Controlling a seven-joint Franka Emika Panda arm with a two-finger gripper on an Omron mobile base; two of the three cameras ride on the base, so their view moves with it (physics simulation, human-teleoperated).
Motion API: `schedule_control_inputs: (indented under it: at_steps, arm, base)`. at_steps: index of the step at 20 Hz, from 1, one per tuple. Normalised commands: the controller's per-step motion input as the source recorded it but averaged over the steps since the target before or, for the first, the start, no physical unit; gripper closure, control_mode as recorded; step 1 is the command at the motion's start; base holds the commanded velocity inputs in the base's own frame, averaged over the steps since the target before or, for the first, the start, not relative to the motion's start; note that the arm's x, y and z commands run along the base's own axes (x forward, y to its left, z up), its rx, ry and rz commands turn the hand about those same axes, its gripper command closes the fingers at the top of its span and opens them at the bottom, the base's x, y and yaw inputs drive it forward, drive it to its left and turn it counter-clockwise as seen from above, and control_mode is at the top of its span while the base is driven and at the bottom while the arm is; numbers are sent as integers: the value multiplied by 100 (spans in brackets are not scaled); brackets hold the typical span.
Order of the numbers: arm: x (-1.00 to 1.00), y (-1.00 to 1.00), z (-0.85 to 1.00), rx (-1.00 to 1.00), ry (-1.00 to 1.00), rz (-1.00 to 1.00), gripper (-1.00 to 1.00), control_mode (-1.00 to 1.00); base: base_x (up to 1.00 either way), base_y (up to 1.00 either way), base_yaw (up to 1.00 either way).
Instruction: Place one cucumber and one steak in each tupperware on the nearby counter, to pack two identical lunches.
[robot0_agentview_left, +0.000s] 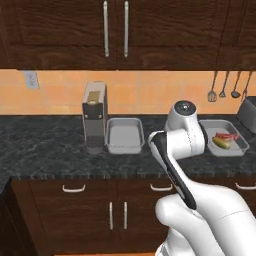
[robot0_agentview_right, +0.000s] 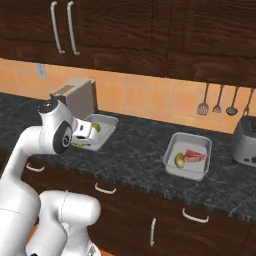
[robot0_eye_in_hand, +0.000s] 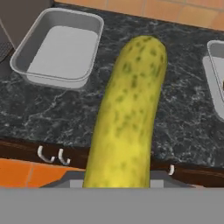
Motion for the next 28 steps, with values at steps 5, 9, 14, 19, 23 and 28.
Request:
schedule_control_inputs:
  at_steps: [5,9,14,19,23,28]
  arm:
    - [0,0,0,0,0,0,100,100]
    - [16,-7,-12,0,0,0,100,-100]
    - [90,-22,-61,1,0,2,100,-100]
    - [100,0,-49,7,0,3,100,-100]
    - [100,32,-42,7,14,0,100,-100]
    - [82,43,-67,4,26,0,-100,-100]
  base:
    - [67,51,-11]
    - [58,-2,-1]
    - [0,0,0]
    - [0,0,0]
    - [0,0,0]
    - [0,0,0]
